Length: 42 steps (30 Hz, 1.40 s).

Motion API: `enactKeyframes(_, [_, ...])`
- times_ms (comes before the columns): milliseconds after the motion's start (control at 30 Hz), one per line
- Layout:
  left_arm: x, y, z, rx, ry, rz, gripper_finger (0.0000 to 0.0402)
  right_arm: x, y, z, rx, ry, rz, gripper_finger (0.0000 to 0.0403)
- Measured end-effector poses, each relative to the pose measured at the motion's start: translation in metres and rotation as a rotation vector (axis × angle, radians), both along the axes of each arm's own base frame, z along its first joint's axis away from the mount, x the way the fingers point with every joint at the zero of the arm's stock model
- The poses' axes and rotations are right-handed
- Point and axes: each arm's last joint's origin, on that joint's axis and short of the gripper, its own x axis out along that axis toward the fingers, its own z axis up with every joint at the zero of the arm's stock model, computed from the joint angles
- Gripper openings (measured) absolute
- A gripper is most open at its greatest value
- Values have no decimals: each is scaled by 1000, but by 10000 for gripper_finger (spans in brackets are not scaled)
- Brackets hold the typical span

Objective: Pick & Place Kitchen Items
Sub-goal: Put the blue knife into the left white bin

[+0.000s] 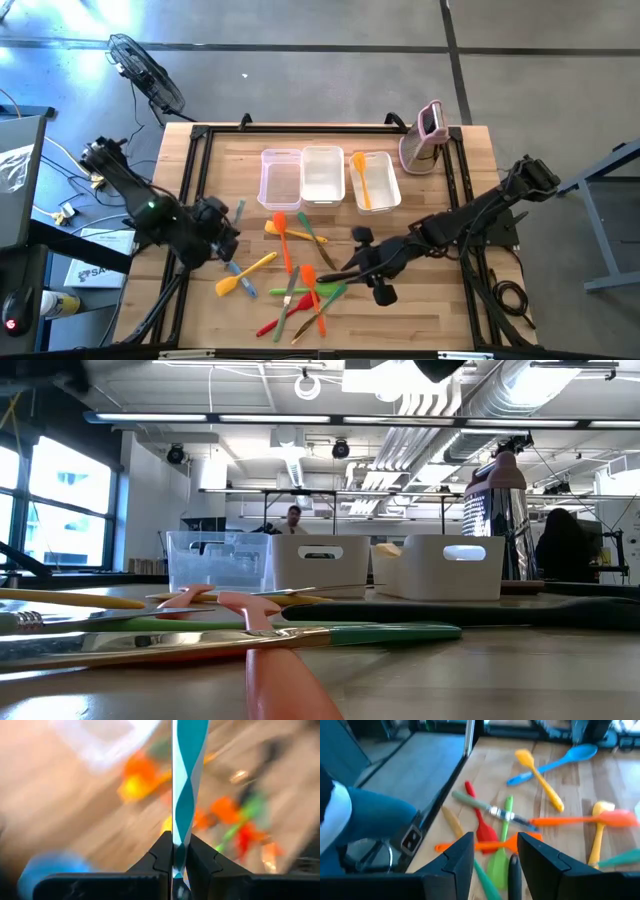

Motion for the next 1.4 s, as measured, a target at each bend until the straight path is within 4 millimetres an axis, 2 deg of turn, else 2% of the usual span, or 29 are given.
enactKeyframes(100, [0, 8, 22, 119, -194, -139, 23, 6, -3, 9, 11, -104, 2, 141])
enactKeyframes(233, [7, 18, 47, 273, -362, -316, 23, 15, -9, 26, 6, -305, 2, 141])
enactKeyframes(400, [23, 28, 64, 419, -496, -536, 23, 24, -26, 43, -44, -502, -34, 141])
enactKeyframes(567, [47, 39, 62, 510, -519, -717, 23, 31, -49, 51, -95, -591, -93, 141])
enactKeyframes(700, [70, 45, 49, 521, -462, -809, 23, 35, -63, 50, -105, -587, -95, 142])
enactKeyframes(867, [104, 45, 29, 488, -409, -842, 23, 41, -77, 45, -163, -583, -65, 143])
enactKeyframes(1000, [122, 40, 17, 477, -401, -858, 23, 45, -86, 43, -138, -571, -106, 143])
enactKeyframes(1300, [126, 40, 23, 533, -473, -880, 23, 45, -86, 43, -106, -568, -107, 144])
enactKeyframes(1400, [126, 40, 23, 557, -469, -893, 23, 45, -87, 43, -77, -563, -119, 158])
